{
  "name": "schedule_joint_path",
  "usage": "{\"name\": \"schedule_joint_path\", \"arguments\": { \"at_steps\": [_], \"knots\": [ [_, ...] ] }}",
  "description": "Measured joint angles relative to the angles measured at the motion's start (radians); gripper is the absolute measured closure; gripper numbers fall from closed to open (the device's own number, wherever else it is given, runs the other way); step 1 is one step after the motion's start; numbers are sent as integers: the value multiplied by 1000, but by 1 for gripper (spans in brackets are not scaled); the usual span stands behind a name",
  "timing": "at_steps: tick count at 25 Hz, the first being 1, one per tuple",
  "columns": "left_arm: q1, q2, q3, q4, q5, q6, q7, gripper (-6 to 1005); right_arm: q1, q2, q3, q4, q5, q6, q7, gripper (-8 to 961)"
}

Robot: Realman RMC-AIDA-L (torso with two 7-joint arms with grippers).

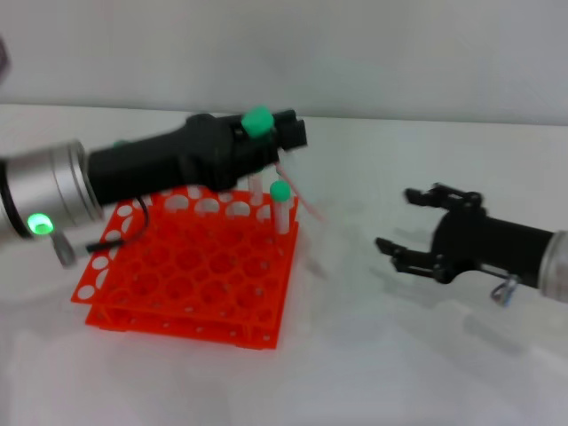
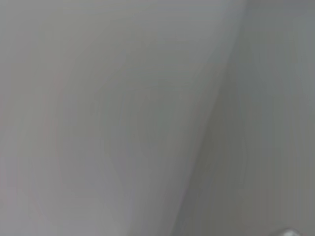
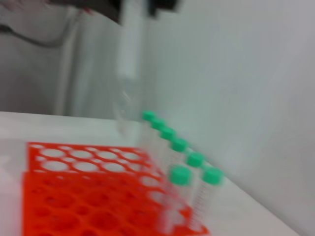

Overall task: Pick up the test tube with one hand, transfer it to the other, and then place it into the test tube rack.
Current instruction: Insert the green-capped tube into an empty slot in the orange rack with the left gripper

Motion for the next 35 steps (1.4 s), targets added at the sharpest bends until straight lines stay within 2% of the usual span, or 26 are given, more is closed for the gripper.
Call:
{"name": "schedule_joint_path", "arguments": {
  "at_steps": [3,7,10,14,19,23,28,30,31,35],
  "knots": [
    [2,2,-59,144,125,24,-164,792,-18,-1,40,10,7,1,5,225],
    [1,-12,-127,359,351,40,-429,792,-41,-3,71,12,10,3,7,168],
    [-4,-16,-134,514,493,40,-570,792,-53,-4,79,12,11,9,15,126],
    [-7,-25,-126,662,638,29,-692,791,-59,-6,80,12,10,15,33,96],
    [6,-38,-98,712,729,18,-714,791,-62,-7,81,7,4,20,56,94],
    [51,-41,-51,713,752,52,-683,791,-62,-7,81,10,4,30,60,94],
    [145,-44,24,716,741,171,-553,791,-62,-7,76,17,5,32,60,94],
    [160,-44,36,716,736,191,-526,791,-59,-6,75,24,5,32,60,94],
    [193,-45,68,712,715,249,-465,791,-57,-6,75,27,6,32,60,94],
    [236,-45,112,700,662,343,-381,792,-51,-5,73,36,7,32,60,94]
  ]
}}
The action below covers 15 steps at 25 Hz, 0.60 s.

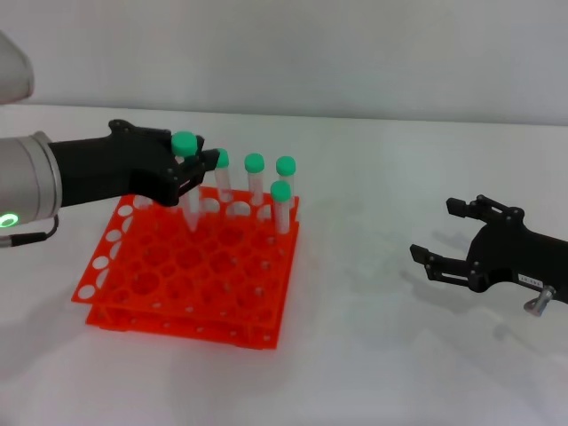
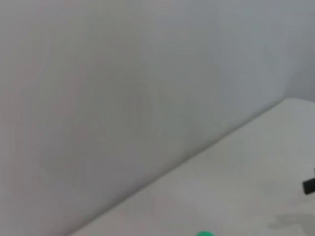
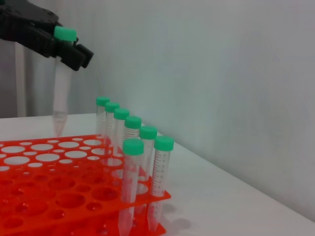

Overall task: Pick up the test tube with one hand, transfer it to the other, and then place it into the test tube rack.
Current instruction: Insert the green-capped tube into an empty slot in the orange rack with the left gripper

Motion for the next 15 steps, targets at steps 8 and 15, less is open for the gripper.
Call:
{"name": "schedule_joint_path", "arguments": {
  "at_steps": [8,15],
  "knots": [
    [-75,3,-10,-171,-76,47,86,792,15,2,-2,12,0,-8,-4,94],
    [-149,3,-39,-271,-88,56,133,792,39,3,0,44,2,-12,-9,94]
  ]
}}
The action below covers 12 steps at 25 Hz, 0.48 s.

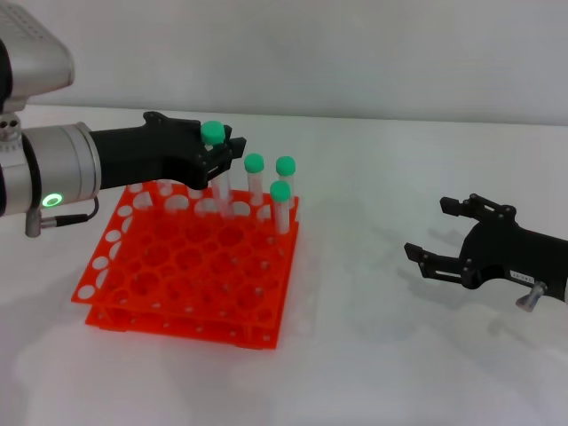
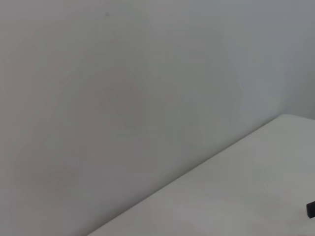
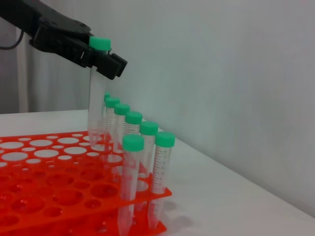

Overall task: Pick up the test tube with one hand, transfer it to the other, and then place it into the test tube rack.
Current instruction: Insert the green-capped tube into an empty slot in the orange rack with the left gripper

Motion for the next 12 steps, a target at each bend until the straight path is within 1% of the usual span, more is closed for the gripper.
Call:
{"name": "schedule_joint_path", "arguments": {
  "at_steps": [7,12],
  "knots": [
    [1,0,-1,-30,-6,38,33,792,7,0,5,1,1,-17,-1,94],
    [-7,1,-1,-96,-45,47,93,791,22,2,4,7,1,-36,-1,94]
  ]
}}
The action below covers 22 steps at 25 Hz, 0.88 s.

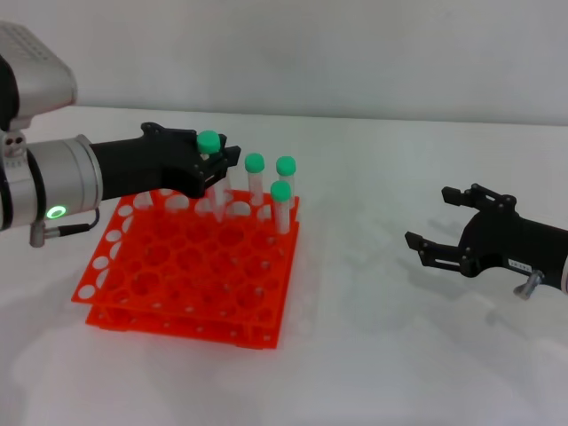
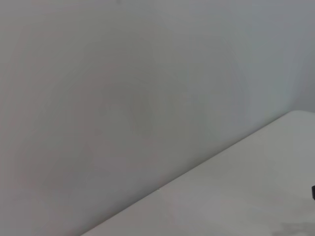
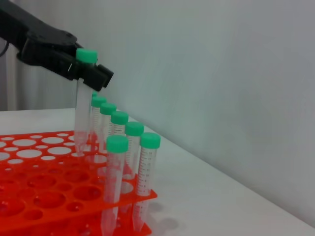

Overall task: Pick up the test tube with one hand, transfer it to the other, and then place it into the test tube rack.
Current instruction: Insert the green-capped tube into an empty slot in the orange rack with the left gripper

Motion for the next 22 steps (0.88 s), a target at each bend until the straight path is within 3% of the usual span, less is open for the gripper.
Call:
{"name": "schedule_joint_path", "arguments": {
  "at_steps": [22],
  "knots": [
    [-65,1,-12,-131,-80,23,107,792,21,3,-20,13,6,-34,7,94]
  ]
}}
